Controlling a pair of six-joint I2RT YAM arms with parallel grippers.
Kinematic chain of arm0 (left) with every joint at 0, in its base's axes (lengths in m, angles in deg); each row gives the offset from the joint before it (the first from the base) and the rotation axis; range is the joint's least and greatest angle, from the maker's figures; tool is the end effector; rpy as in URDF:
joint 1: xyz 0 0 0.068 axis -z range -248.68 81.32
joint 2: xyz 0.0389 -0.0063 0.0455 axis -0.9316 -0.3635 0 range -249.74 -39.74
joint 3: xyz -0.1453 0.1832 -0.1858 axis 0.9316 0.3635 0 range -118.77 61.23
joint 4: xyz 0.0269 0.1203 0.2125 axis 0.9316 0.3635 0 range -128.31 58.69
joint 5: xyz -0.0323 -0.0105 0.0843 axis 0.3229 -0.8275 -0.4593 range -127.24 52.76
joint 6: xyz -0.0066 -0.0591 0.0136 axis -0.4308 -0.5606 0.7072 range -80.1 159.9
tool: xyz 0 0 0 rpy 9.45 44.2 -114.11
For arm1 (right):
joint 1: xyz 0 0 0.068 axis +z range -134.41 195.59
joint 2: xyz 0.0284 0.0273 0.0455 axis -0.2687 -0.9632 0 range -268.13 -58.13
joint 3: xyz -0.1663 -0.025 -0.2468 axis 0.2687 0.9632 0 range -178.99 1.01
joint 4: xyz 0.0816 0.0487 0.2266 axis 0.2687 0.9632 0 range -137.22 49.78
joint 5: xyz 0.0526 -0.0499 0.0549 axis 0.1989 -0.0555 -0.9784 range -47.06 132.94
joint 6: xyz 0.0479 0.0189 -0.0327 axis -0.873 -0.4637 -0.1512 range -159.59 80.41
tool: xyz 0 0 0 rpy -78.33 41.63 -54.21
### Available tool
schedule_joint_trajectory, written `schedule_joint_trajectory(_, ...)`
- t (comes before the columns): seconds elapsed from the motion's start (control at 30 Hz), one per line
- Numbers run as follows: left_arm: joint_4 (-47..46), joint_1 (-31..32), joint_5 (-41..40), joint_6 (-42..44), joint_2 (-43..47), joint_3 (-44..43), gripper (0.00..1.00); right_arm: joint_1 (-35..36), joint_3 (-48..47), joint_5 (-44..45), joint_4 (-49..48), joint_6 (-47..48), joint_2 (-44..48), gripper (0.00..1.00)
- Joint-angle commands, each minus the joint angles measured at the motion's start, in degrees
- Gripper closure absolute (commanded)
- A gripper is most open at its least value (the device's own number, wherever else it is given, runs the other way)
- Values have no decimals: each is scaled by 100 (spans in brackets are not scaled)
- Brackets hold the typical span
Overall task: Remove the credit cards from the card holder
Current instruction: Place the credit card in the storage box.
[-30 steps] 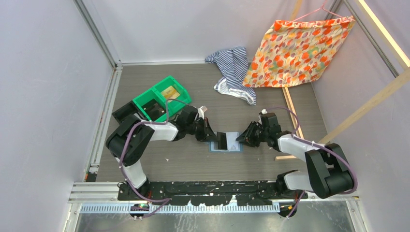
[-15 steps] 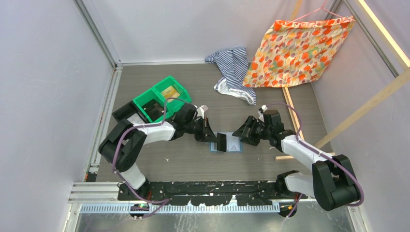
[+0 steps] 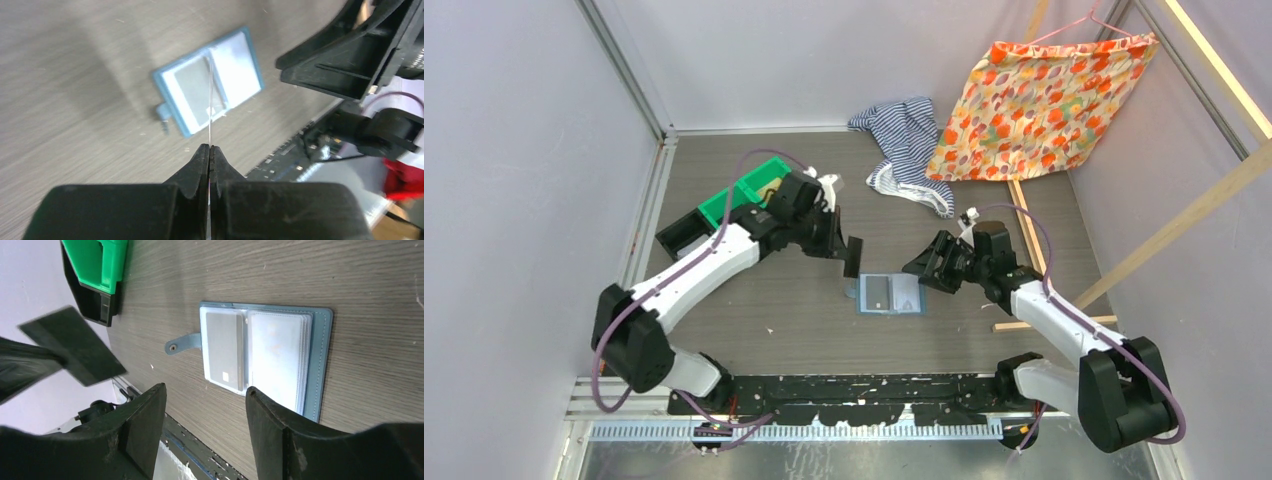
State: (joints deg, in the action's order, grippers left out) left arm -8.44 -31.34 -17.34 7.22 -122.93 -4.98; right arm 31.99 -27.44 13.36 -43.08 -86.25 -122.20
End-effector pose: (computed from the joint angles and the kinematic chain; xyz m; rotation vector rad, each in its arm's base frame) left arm 0.2299 -0.1950 0.3076 0.2809 2.5450 -0.9464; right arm 0.1862 0.0784 0.2181 0.3409 2.4041 1.1332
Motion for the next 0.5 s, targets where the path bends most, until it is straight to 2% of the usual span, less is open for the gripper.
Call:
schedule_joint_trajectory(0.0,2176,-61,-1891,1442,523,-818,100,12,-261,354,180,11,212,36)
schedule_joint_trajectory(0.13,2980,-83,-3152,2053,495,-1396,100,10,-260,470,235,-10,225,36)
schedule_joint_trajectory(0.23,3295,-92,-4446,2460,372,-1621,100,11,-230,499,237,-27,235,36)
schedule_joint_trajectory(0.37,3243,-95,-5886,3062,150,-1673,100,10,-220,502,262,-28,230,36)
schedule_joint_trajectory(0.47,2726,-87,-6802,3679,56,-1529,100,8,-197,508,274,-35,235,36)
